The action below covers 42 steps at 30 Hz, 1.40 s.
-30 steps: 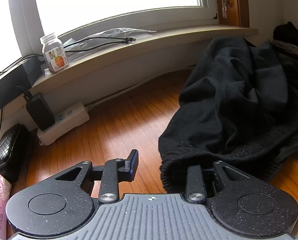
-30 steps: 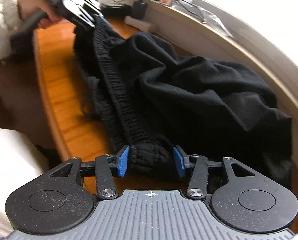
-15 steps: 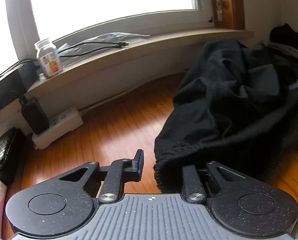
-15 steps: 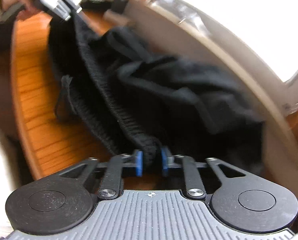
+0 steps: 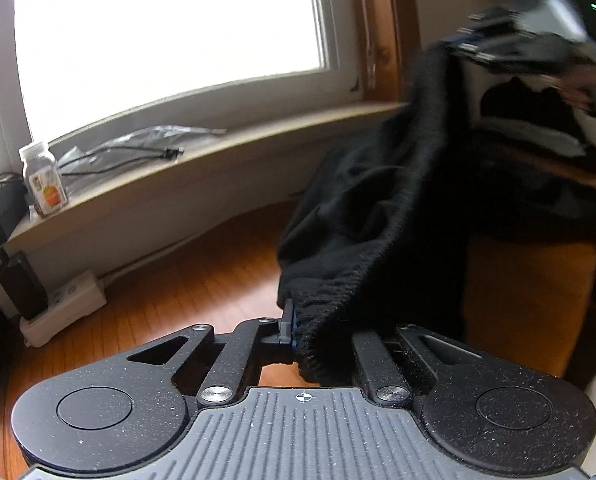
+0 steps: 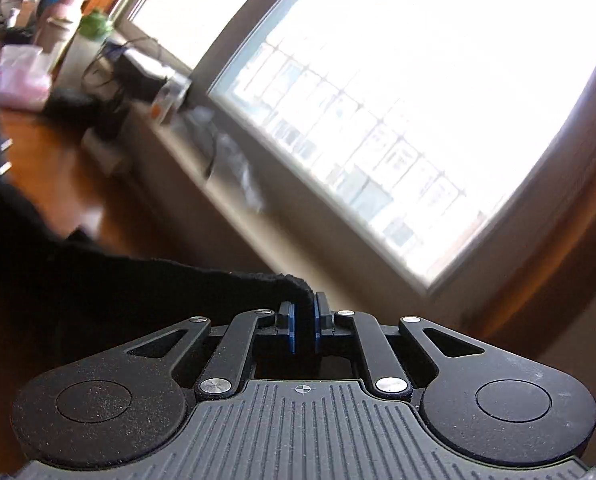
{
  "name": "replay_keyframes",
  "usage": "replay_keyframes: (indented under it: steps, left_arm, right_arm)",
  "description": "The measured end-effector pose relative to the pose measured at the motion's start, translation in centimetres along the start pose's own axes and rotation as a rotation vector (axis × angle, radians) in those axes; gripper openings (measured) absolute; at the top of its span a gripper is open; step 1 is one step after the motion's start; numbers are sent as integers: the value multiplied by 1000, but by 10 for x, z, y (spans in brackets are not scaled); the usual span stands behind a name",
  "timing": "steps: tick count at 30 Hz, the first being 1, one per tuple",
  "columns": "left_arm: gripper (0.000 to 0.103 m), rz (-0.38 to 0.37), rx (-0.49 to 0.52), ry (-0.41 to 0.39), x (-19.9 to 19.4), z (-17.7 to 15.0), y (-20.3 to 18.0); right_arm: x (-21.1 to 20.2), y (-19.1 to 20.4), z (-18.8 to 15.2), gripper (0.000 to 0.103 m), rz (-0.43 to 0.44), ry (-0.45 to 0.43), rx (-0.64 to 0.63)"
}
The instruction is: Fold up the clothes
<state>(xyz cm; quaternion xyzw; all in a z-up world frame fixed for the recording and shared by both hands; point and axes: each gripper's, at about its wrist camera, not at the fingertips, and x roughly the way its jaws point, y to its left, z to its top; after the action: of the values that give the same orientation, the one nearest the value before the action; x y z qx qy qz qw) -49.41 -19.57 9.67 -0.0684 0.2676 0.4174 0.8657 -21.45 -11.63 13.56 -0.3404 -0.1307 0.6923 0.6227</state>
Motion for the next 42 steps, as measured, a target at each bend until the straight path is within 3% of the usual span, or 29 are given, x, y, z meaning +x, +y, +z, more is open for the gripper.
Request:
replay_keyframes:
  steps: [3, 6, 10, 12, 14, 15, 17, 22, 30, 35, 42]
  left_arm:
    - [6, -16, -28, -34, -19, -3, 5]
    - [6, 22, -69, -71, -41, -10, 22]
    - [6, 55, -150, -108, -68, -26, 49]
    - [10, 40, -180, -73, -74, -36, 60]
    - [27, 53, -201, -41, -76, -46, 67]
    - [33, 63, -209, -30, -77, -50, 70]
    - [54, 85, -223, -8, -79, -58, 76]
    - [68, 130, -235, 25, -91, -72, 88]
    - [69, 204, -287, 8, -113, -69, 106]
    - [69, 199, -277, -5, -95, -50, 104]
    - [68, 128, -197, -9, -38, -7, 76]
  right_arm:
    - [21, 3, 44, 9, -11, -71, -17]
    - [43, 23, 94, 9, 20, -135, -33]
    - [68, 69, 149, 9, 122, -201, -21]
    - [81, 93, 168, 11, 189, -205, -16]
    - [98, 118, 171, 23, 283, -145, -18]
    - [105, 128, 167, 35, 328, -115, -22]
    - [110, 139, 151, 42, 382, -74, -22]
    - [122, 116, 123, 46, 470, 5, 92]
    - [101, 90, 94, 49, 494, 11, 156]
    - [79, 70, 63, 49, 465, 13, 147]
    - [41, 9, 4, 46, 371, 61, 183]
